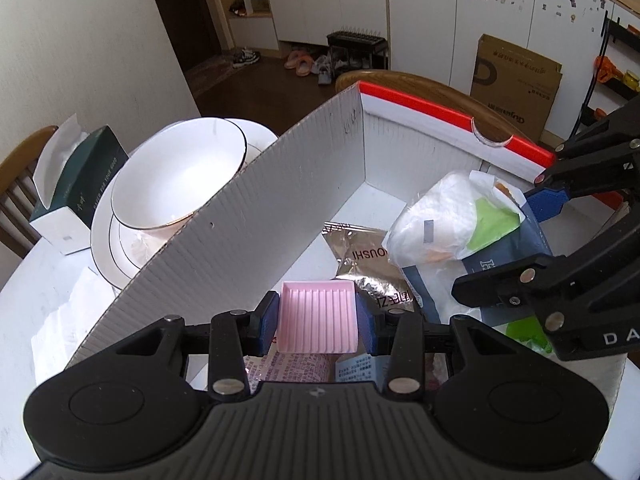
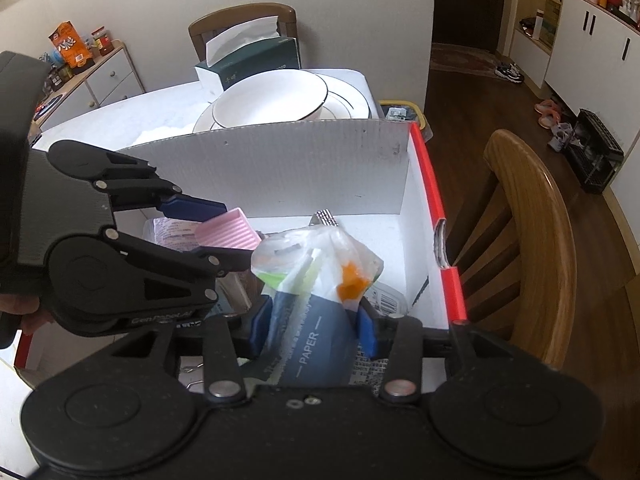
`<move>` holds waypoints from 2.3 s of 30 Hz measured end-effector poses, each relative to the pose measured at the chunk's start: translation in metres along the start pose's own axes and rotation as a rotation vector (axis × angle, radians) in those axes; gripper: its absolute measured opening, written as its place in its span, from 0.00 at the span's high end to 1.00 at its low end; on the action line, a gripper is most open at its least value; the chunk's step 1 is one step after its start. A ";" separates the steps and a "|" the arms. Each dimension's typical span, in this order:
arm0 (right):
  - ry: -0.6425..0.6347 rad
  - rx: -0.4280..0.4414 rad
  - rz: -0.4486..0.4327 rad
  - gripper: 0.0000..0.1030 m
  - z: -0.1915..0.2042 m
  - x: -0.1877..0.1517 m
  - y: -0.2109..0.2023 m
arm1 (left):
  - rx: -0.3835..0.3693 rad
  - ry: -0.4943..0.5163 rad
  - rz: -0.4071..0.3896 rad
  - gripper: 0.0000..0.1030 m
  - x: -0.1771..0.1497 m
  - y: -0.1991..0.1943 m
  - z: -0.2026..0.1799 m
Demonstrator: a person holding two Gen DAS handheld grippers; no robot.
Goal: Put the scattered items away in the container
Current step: 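Lower the pack and tray into the box and open both tools, then withdraw both tools upward from the filled box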
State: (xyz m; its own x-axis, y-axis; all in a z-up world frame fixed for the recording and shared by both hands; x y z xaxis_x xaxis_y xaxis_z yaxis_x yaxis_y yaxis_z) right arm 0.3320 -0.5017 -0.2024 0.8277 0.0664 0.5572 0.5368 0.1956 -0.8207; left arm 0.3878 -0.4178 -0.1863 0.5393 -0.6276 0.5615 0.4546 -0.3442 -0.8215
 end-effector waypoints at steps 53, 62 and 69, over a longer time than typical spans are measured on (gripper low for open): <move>-0.070 0.006 -0.274 0.04 0.061 -0.001 -0.082 | -0.011 -0.335 -0.284 0.34 -0.056 -0.155 0.028; -0.069 -0.049 -0.336 0.01 0.069 -0.009 -0.097 | 0.013 -0.351 -0.279 0.21 -0.072 -0.165 0.025; -0.050 -0.089 -0.345 0.01 0.071 -0.018 -0.104 | 0.037 -0.376 -0.278 0.01 -0.083 -0.172 0.027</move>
State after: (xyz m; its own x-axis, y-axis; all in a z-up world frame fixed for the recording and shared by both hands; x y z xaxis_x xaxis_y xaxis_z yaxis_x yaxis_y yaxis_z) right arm 0.2503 -0.4536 -0.1182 0.5875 0.0594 0.8070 0.7972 0.1289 -0.5898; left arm 0.2840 -0.2871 -0.0890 0.6100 -0.2166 0.7622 0.6391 -0.4343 -0.6348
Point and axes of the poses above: each gripper's, at about its wrist camera, not at the fingertips, and y roughly the way its jaws point, z to its left, x to its top, the point moved 10 cm from there along y, roughly the way its jaws point, and after that the axes turned 5 degrees about -y, right-handed, at the moved point
